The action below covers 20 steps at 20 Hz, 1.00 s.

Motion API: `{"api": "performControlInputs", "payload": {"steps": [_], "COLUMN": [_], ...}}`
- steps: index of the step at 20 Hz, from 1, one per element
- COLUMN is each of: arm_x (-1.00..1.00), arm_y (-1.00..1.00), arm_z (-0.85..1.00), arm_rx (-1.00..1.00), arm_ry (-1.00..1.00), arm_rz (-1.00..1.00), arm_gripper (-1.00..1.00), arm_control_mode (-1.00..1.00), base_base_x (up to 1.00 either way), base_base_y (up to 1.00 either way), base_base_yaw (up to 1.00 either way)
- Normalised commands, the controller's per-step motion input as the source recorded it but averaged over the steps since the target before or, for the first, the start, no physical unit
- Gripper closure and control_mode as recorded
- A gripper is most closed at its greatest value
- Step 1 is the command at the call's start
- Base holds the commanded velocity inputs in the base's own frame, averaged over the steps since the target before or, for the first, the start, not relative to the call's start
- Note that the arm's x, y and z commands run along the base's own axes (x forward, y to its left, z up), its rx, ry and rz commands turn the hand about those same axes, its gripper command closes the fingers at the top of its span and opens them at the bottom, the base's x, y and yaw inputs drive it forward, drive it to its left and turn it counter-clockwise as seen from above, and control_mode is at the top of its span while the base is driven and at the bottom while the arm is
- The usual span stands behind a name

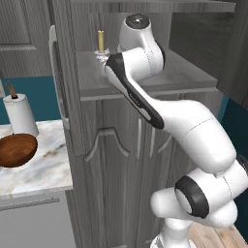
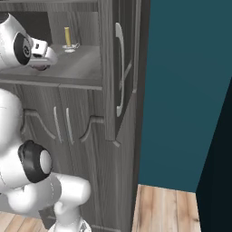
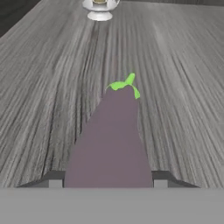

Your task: Pick the eggplant from the cabinet and place it in the bowl. Then pick the bowl and place it in the sink. Then turn on the sink facuet.

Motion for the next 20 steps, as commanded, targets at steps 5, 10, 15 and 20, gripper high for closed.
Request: {"api": "performControlInputs", "payload": {"steps": [5,10,15,20], "arm_x": [-1.0,-1.0,-1.0,-1.0], "arm_y": [0.0,0.0,-0.17,-0.41], "arm_z": [0.0,-0.01,-0.12,-0.4], "arm_rx": [0.0,0.0,0.0,0.0], "arm_ry": [-0.08,-0.02,0.04,0.1], "arm_rz": [0.0,0.0,0.0,0.0], "arm_gripper": [1.0,1.0,1.0,1.0], "arm_control_mode": [-1.0,-1.0,-1.0,-1.0], "base_base_x": [0.0,0.0,0.0,0.0], "base_base_y": [0.0,0.0,0.0,0.0], "base_base_yaw": [0.0,0.0,0.0,0.0]}}
